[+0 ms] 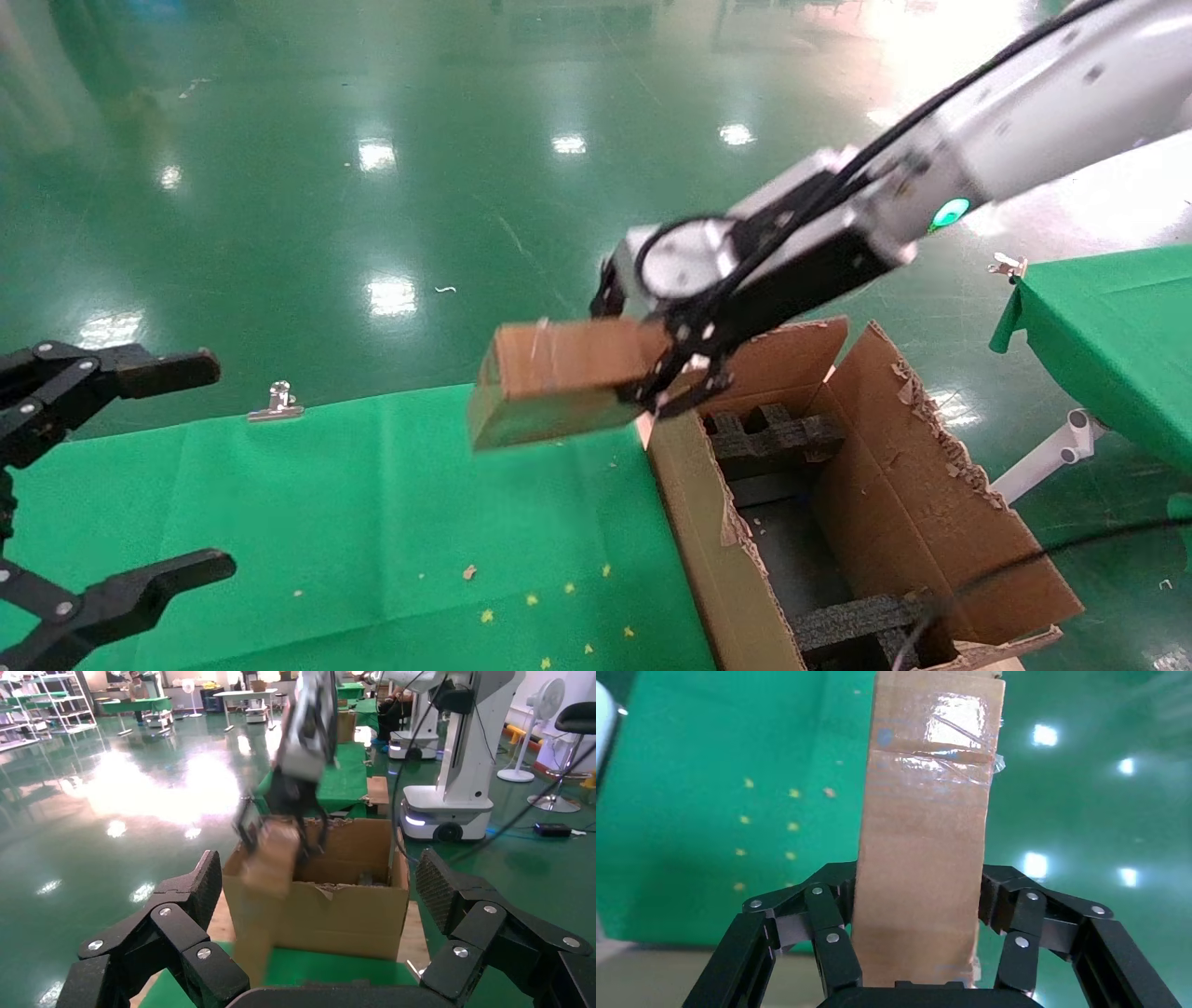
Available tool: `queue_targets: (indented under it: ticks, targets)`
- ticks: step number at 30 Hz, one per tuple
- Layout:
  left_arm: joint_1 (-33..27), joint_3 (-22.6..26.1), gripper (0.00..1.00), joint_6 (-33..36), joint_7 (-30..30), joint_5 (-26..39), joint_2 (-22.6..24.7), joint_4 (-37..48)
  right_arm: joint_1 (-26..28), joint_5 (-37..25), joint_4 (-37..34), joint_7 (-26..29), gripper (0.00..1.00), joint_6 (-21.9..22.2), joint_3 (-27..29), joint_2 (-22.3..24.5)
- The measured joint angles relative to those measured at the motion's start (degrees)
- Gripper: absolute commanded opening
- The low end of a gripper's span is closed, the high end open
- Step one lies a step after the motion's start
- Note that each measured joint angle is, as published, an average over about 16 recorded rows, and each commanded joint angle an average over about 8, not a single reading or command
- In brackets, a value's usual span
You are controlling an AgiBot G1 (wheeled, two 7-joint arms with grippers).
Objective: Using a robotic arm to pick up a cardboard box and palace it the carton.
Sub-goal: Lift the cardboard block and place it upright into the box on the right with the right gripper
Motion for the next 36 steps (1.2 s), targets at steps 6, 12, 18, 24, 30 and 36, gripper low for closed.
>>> queue_targets:
  ticks: [6,12,18,24,30,36]
  targets:
    - [0.0,0.0,1.00,0.0,0.0,0.0,0.0,0.0,6.4,3.0,-3.9,-2.9,0.00,-0.2,-3.8,1.9]
    - [0.0,0.0,1.00,0.0,0.0,0.0,0.0,0.0,11.4,4.5,-7.0,-5.2,0.00,-0.2,-8.6,5.1]
    - [0.0,0.0,1.00,0.0,0.0,0.0,0.0,0.0,16.2,4.1,-9.5,-6.9,0.00,-0.3,-14.4,9.4]
    - [0.0,0.0,1.00,0.0,0.0,0.0,0.0,0.0,19.9,3.1,-12.1,-8.0,0.00,-0.2,-20.7,13.4]
    - [0.0,0.0,1.00,0.0,0.0,0.0,0.0,0.0,20.8,3.8,-16.6,-6.7,0.00,0.6,-25.6,15.8]
    - [0.0,0.0,1.00,0.0,0.0,0.0,0.0,0.0,18.0,6.8,-22.9,-2.2,0.00,2.1,-27.6,17.4]
